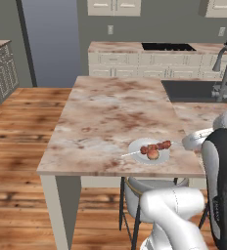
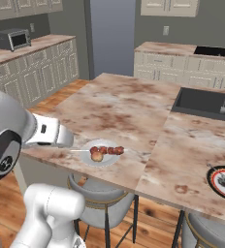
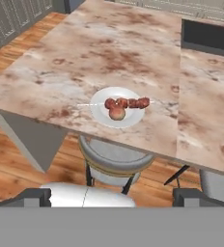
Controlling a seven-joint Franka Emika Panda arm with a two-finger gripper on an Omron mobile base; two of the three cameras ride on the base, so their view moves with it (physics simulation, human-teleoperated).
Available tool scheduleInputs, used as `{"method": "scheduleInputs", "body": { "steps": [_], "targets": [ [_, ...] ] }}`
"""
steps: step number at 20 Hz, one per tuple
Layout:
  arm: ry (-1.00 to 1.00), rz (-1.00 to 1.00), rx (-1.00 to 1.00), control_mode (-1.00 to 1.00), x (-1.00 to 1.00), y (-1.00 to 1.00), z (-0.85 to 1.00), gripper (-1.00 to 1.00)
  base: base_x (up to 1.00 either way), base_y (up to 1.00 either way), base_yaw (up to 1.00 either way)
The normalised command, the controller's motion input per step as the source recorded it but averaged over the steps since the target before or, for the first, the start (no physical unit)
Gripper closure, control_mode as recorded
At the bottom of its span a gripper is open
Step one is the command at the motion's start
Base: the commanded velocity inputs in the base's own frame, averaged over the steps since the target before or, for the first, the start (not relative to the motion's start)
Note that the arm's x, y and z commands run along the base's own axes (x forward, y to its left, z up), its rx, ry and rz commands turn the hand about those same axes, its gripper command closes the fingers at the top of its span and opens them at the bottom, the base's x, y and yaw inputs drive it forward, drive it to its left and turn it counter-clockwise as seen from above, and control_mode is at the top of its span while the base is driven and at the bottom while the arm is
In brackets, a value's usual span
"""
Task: Pick up each peach from the fridge and place one peach on each plate on the dining counter.
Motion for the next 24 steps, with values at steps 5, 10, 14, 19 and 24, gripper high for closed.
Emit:
{"method": "scheduleInputs", "body": {
  "steps": [5,10,14,19,24],
  "targets": [
    [-0.01,0.0,0.05,-1.0,-0.41,0.01,0.28,-1.0,0.0,0.0,0.0],
    [-0.02,0.0,0.02,1.0,-0.32,0.08,0.11,-1.0,-0.33,0.29,0.0],
    [0.0,0.0,0.0,1.0,0.0,0.0,0.0,-1.0,-0.94,0.92,-0.01],
    [0.0,0.0,0.0,1.0,0.0,0.0,0.0,-1.0,-0.08,1.0,0.0],
    [0.0,0.0,0.0,1.0,0.0,0.0,0.0,-1.0,0.74,1.0,-0.03]
  ]
}}
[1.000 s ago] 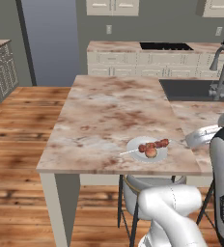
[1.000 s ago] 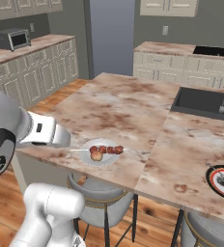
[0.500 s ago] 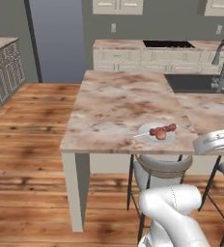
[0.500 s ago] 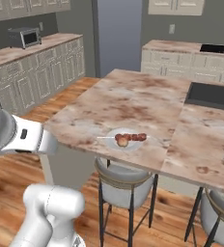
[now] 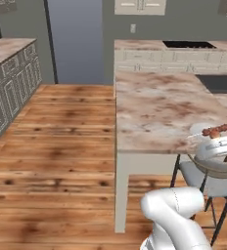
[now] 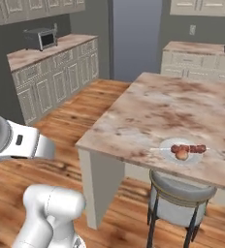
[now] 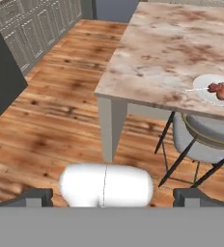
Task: Pick up each peach from the fridge and place one peach on each plate on the dining counter.
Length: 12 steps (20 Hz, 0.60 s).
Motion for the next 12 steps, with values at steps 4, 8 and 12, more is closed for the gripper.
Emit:
{"method": "scheduleInputs", "body": {
  "steps": [4,8,12],
  "targets": [
    [0.0,0.0,0.0,1.0,0.0,0.0,0.0,-1.0,0.8,1.0,-0.06],
    [0.0,0.0,0.0,1.0,0.0,0.0,0.0,-1.0,0.94,1.0,-0.12],
    [0.0,0.0,0.0,1.0,0.0,0.0,0.0,-1.0,1.0,1.0,-0.21]
  ]
}}
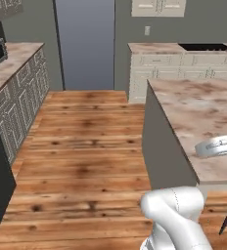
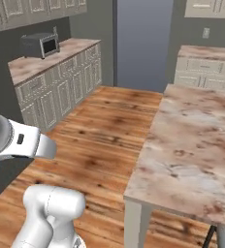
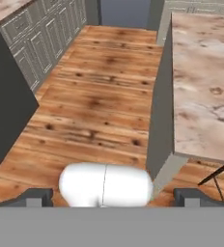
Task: Pick up each peach from the fridge and place one peach on each plate on the dining counter.
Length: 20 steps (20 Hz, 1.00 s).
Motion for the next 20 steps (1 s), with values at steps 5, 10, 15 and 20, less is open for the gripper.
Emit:
{"method": "scheduleInputs", "body": {
  "steps": [5,10,15,20],
  "targets": [
    [0.0,0.0,0.0,1.0,0.0,0.0,0.0,-1.0,1.0,1.0,-0.24],
    [0.0,0.0,0.0,1.0,0.0,0.0,0.0,-1.0,1.0,1.0,-0.26],
    [0.0,0.0,0.0,1.0,0.0,0.0,0.0,-1.0,1.0,0.85,-0.4],
    [0.0,0.0,0.0,1.0,0.0,0.0,0.0,-1.0,1.0,0.85,-0.39]
  ]
}}
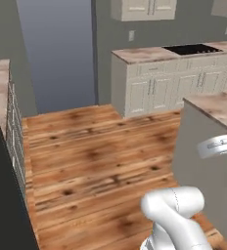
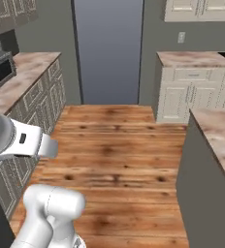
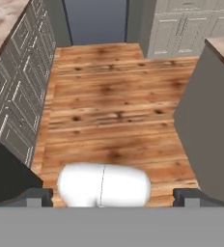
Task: Pick up each peach from the fridge and place one peach on each plate on the dining counter.
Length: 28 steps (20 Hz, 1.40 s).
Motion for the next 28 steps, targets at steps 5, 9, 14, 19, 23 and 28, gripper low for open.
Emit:
{"method": "scheduleInputs", "body": {
  "steps": [5,9,14,19,23,28],
  "targets": [
    [0.0,0.0,0.0,1.0,0.0,0.0,0.0,-1.0,1.0,0.36,-0.25],
    [0.0,0.0,0.0,1.0,0.0,0.0,0.0,-1.0,1.0,0.04,-0.16],
    [0.0,0.0,0.0,1.0,0.0,0.0,0.0,-1.0,1.0,0.0,-0.19],
    [0.0,0.0,0.0,1.0,0.0,0.0,0.0,-1.0,1.0,0.06,-0.35],
    [0.0,0.0,0.0,1.0,0.0,0.0,0.0,-1.0,0.99,0.4,-0.57],
    [0.0,0.0,0.0,1.0,0.0,0.0,0.0,-1.0,1.0,0.66,-0.62]
  ]
}}
